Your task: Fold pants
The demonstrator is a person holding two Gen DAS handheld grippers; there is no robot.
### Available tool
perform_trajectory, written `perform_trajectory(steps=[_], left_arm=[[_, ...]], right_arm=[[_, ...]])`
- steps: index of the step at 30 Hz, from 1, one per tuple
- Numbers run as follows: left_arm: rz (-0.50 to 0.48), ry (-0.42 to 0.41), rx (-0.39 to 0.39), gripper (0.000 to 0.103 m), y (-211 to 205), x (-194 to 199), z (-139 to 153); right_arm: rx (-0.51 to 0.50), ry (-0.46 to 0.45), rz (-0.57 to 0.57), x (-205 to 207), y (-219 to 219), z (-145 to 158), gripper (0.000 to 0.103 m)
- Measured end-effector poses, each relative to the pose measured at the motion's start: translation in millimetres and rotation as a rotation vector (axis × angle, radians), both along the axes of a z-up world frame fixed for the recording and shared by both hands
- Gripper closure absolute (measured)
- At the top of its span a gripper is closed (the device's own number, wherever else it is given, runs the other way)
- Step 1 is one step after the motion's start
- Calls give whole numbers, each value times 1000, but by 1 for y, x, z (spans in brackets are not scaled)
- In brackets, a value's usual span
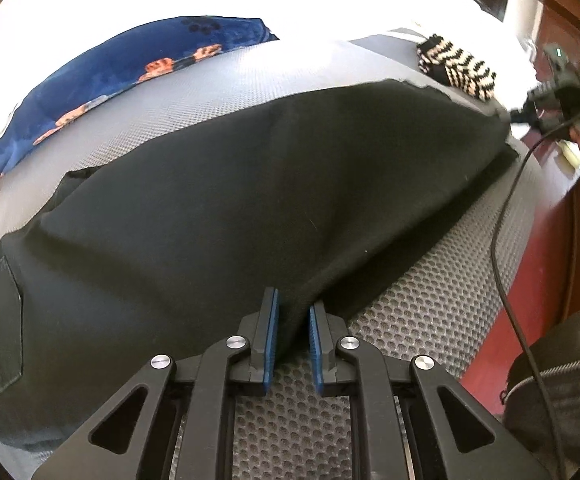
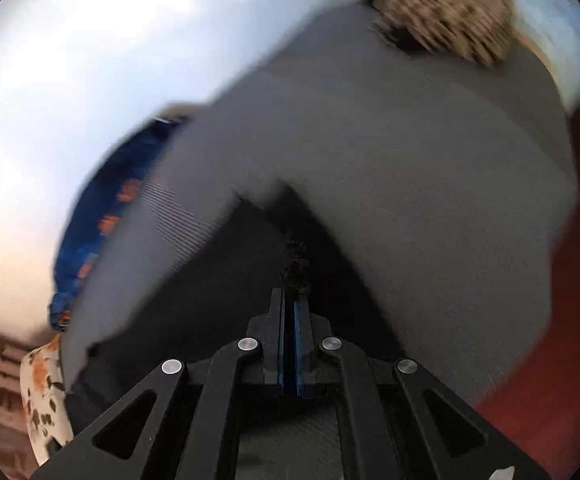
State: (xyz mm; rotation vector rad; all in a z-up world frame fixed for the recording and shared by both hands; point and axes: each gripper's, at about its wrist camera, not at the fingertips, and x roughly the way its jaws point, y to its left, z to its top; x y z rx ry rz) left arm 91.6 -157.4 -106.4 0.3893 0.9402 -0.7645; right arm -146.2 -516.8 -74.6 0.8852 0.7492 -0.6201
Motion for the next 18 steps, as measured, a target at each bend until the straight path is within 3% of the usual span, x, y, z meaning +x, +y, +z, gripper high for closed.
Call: perform_trajectory(steps=[4, 11, 16, 18], left_arm=[[-29, -7, 14, 88, -2, 0, 0], [-50, -9, 24, 88, -3, -2, 1], [-34, 1, 26, 87, -4, 0, -1], [-33, 10, 25, 83, -3, 2, -1]], right_arm=[[52, 38, -56, -20, 4, -36, 100], [-13, 33, -53, -22, 10, -25, 101], [13, 57, -72, -20, 8, -40, 102], [29, 54, -59, -20, 6, -39, 97]])
